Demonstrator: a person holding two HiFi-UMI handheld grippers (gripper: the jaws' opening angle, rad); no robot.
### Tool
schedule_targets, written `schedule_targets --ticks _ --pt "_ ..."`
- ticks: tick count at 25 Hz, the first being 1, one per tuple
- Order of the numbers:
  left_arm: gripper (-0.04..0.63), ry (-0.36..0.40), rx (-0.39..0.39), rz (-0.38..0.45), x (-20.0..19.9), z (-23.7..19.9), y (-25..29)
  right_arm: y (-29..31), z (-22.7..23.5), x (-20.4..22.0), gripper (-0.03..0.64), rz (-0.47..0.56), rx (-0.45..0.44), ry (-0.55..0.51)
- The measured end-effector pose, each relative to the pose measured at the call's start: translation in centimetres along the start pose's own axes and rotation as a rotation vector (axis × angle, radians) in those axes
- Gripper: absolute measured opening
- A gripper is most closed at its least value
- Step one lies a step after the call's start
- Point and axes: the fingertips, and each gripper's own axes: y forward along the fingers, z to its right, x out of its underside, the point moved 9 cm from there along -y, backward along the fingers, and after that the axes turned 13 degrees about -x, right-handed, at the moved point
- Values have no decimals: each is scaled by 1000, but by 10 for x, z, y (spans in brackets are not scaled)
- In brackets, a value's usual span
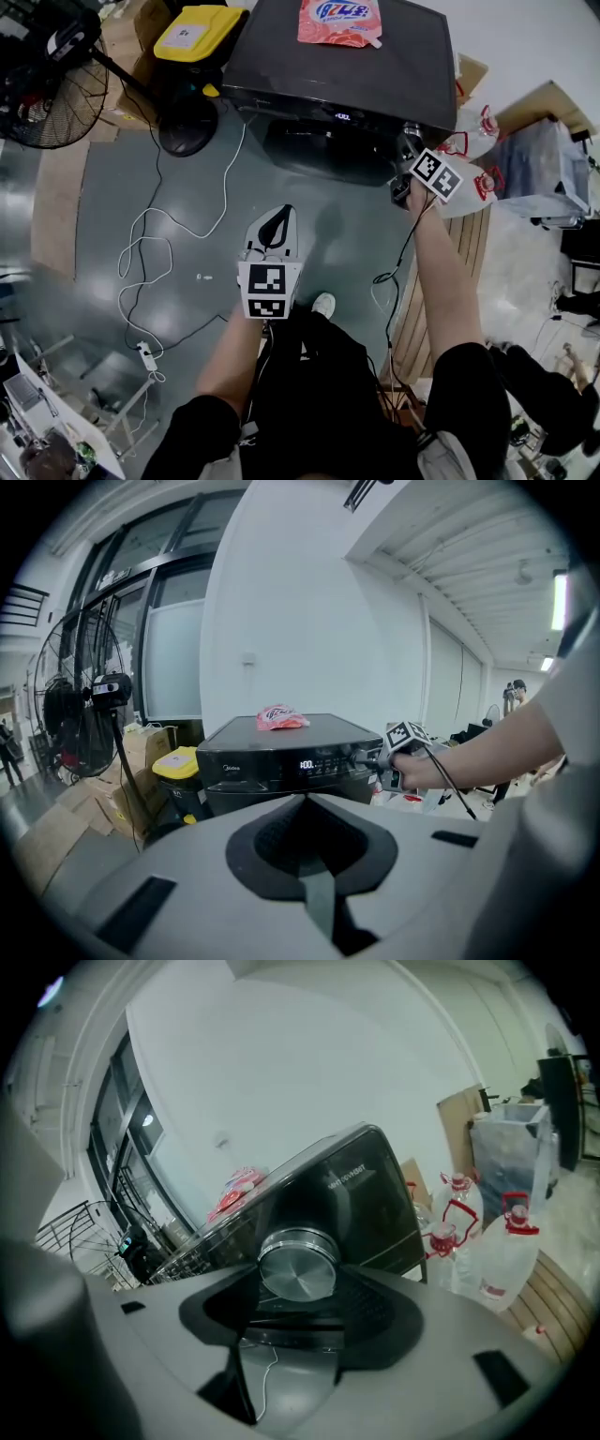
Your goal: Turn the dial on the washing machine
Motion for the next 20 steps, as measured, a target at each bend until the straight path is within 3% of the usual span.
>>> schedule_targets --ticks 7,11,13,20 --pt "11 3 -2 -3 1 -2 -3 -1 1 -1 268 13 -15 57" --pt "11 7 -2 -4 2 -1 -4 -2 13 9 267 139 -117 385" --pt "11 12 -3 -3 2 0 -6 -2 15 12 268 191 -139 479" --pt "11 23 -12 -3 4 -1 -12 -1 18 13 268 215 -158 534"
